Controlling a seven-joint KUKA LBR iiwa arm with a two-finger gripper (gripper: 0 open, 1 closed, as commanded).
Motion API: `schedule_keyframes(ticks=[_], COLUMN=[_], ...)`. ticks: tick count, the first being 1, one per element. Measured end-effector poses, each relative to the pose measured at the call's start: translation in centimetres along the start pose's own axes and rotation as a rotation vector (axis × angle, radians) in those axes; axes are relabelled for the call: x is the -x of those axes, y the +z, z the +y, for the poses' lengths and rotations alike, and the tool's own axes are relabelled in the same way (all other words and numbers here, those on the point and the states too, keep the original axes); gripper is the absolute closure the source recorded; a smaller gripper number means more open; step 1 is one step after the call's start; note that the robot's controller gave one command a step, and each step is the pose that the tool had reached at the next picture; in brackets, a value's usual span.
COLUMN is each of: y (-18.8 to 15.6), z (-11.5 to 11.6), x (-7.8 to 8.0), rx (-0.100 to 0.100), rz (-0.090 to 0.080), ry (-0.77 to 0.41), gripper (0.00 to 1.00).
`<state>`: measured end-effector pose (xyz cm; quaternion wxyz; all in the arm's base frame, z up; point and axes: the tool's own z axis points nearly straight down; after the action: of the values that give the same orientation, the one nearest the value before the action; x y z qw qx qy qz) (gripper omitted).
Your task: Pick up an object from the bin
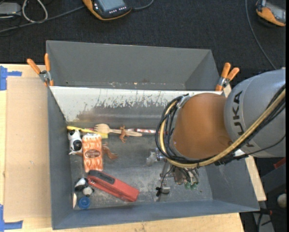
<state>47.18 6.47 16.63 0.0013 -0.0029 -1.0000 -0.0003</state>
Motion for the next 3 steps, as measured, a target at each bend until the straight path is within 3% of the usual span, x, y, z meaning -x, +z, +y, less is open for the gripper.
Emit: schedule_keyframes(ticks=[1, 2, 3], y=[0.0, 7.1, 9.1], z=[0.0, 6.6, 9.2], x=[0.0, 0.9, 2.4], rx=[0.000, 0.001, -0.001], rz=[0.000, 0.000, -0.007], ry=[0.000, 0.014, 0.152], gripper=[0.00, 0.00, 1.00])
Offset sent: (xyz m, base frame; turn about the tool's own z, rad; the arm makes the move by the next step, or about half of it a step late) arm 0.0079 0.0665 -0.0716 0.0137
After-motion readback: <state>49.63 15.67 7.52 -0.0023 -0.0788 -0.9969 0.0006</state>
